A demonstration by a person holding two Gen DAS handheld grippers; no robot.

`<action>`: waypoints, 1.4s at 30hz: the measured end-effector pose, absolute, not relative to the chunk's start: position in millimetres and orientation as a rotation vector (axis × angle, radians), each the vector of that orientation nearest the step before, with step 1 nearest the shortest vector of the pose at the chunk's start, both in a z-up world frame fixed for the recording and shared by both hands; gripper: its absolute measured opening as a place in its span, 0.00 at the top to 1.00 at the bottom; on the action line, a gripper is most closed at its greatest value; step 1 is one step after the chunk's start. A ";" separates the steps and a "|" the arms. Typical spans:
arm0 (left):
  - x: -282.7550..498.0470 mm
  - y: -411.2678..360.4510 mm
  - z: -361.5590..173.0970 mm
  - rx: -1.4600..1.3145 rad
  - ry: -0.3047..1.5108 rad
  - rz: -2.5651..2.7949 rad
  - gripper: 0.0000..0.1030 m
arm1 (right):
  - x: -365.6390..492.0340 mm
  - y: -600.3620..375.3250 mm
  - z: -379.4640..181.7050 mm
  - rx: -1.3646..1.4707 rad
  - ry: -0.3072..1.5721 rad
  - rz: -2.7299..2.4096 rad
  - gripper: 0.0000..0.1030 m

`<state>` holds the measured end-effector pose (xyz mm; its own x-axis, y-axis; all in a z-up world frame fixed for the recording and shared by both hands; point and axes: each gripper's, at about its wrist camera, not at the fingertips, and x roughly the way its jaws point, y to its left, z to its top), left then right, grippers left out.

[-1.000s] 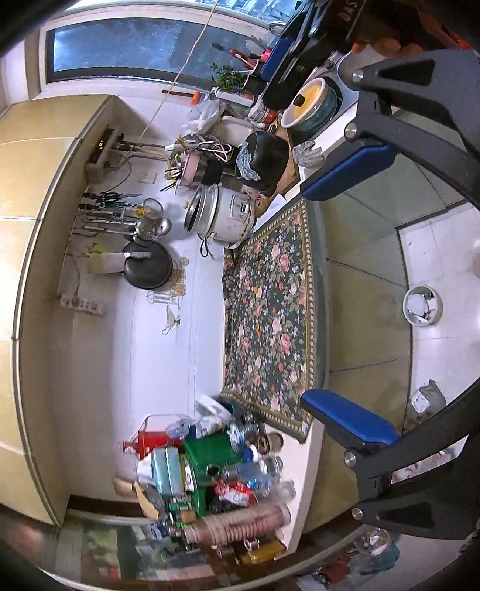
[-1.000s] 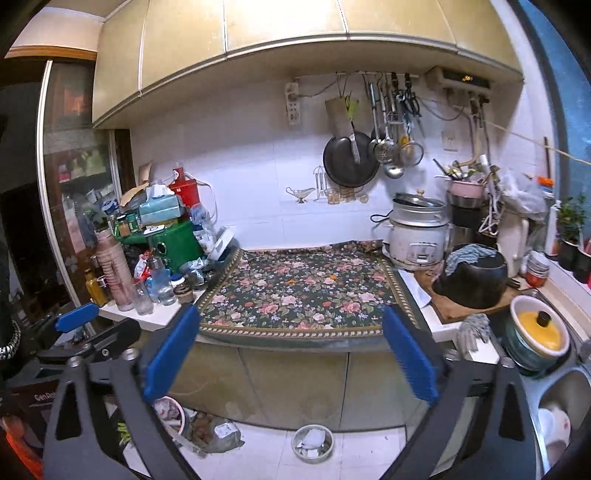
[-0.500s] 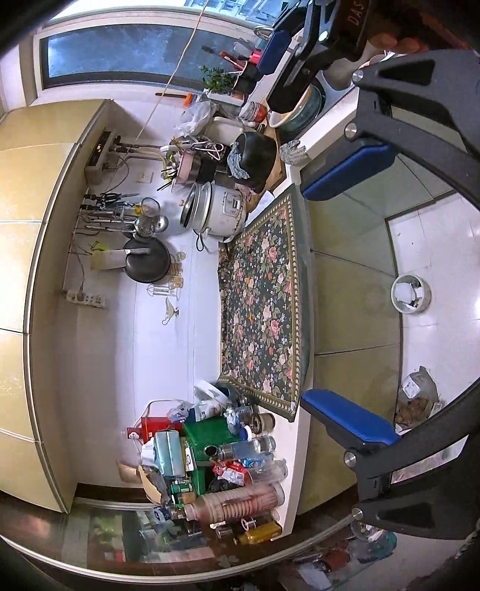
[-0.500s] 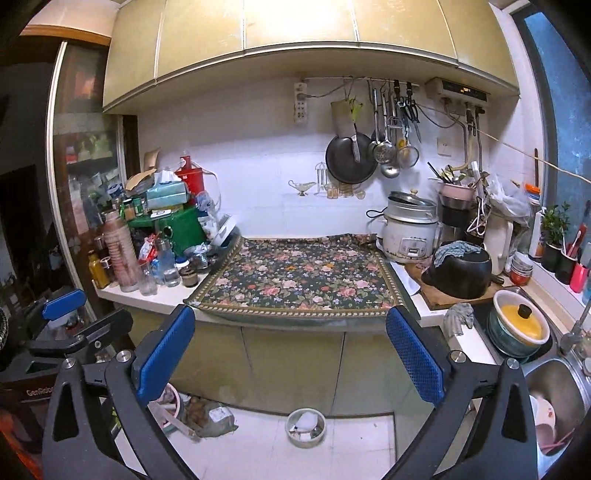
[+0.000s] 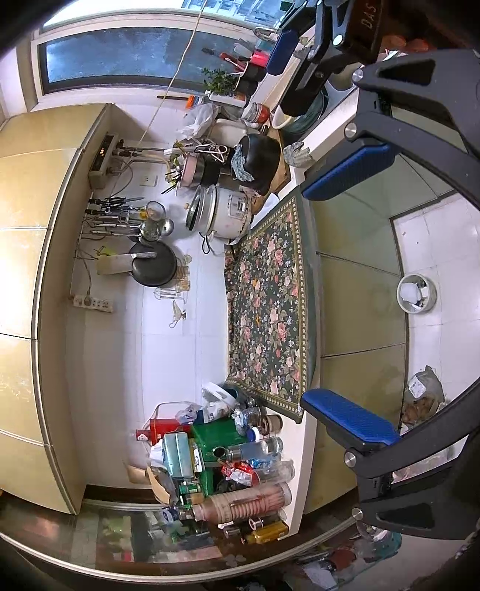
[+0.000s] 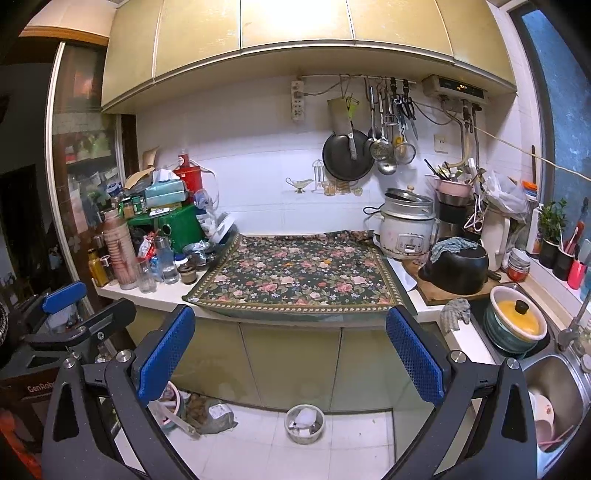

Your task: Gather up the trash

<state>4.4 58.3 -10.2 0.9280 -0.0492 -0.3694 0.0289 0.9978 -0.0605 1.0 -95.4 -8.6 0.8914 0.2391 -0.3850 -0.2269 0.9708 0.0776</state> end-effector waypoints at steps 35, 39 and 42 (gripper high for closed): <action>-0.8 58.6 4.8 -0.073 0.322 -0.063 0.01 | -5.0 -100.3 -1.4 0.070 0.401 0.218 0.00; 1.2 59.9 3.5 -0.076 0.328 -0.073 0.01 | -4.2 -99.2 -0.5 0.072 0.401 0.216 0.00; 3.3 60.6 3.1 -0.074 0.334 -0.079 0.01 | -4.1 -100.0 -1.3 0.071 0.402 0.216 0.00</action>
<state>3.3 60.6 3.1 0.9416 -0.0900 -0.3244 0.0655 0.9941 -0.0859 -4.1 -100.0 -1.3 0.8978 0.2224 -0.3802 -0.1944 0.9746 0.1110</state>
